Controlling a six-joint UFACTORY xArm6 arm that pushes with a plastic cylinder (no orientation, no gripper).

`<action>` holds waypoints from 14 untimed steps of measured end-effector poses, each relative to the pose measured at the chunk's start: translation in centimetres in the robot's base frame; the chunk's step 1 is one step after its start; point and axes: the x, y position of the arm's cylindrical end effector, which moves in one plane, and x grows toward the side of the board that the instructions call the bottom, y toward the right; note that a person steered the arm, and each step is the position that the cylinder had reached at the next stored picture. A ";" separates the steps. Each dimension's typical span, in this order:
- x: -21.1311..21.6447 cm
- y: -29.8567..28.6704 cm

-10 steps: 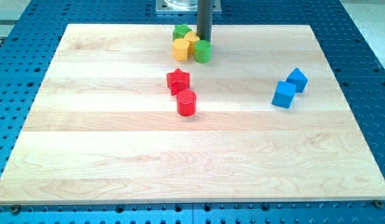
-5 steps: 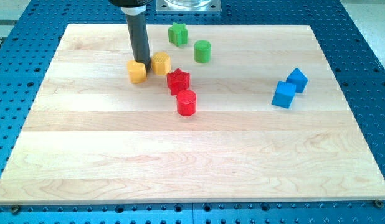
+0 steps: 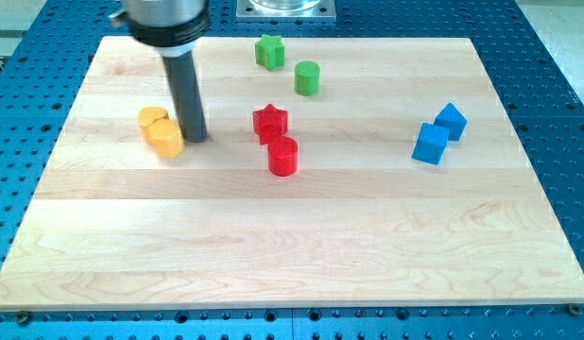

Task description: Push the hexagon to the bottom right side of the board

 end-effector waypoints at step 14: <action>13.5 19.1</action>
